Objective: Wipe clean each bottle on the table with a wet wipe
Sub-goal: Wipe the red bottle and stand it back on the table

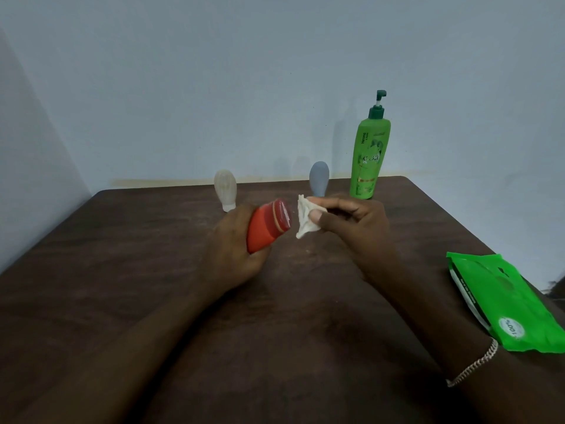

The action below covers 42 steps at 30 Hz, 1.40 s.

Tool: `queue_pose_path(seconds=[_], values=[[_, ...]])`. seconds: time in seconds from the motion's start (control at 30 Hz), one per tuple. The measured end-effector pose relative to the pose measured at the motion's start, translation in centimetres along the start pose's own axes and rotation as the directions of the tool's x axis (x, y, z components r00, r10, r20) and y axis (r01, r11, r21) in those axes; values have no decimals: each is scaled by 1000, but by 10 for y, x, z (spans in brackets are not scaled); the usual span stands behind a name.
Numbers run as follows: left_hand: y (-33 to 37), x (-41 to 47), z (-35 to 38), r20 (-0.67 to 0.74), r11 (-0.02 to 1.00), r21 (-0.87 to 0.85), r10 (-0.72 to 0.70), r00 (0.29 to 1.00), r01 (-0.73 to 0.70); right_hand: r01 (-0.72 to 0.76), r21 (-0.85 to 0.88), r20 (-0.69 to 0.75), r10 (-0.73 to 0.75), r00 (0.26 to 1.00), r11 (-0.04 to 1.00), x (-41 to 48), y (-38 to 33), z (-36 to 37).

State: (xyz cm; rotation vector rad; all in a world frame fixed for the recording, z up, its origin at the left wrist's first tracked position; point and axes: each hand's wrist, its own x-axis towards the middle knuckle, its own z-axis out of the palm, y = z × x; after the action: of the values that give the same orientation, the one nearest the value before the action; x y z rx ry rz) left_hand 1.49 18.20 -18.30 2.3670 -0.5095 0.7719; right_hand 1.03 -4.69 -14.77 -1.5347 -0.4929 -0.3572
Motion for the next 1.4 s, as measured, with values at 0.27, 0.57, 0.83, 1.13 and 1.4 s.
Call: queue_pose_path(seconds=[0.27, 0.57, 0.83, 1.13, 1.4], values=[[2, -2, 4, 45, 999, 3, 35, 998, -36, 366, -461, 185, -316, 931, 808, -6, 5, 18], [0, -5, 3, 80, 992, 54, 110, 991, -115, 335, -416, 126, -312, 942, 845, -3, 4, 12], [-2, 0, 3, 39, 998, -64, 13, 999, -11, 357, -347, 162, -320, 934, 867, -7, 3, 16], [5, -1, 6, 98, 995, 1, 100, 990, -100, 295, -352, 77, -287, 955, 888, -1, 4, 9], [2, -1, -1, 63, 993, -115, -6, 998, 13, 442, -340, 264, -367, 892, 830, -7, 1, 22]])
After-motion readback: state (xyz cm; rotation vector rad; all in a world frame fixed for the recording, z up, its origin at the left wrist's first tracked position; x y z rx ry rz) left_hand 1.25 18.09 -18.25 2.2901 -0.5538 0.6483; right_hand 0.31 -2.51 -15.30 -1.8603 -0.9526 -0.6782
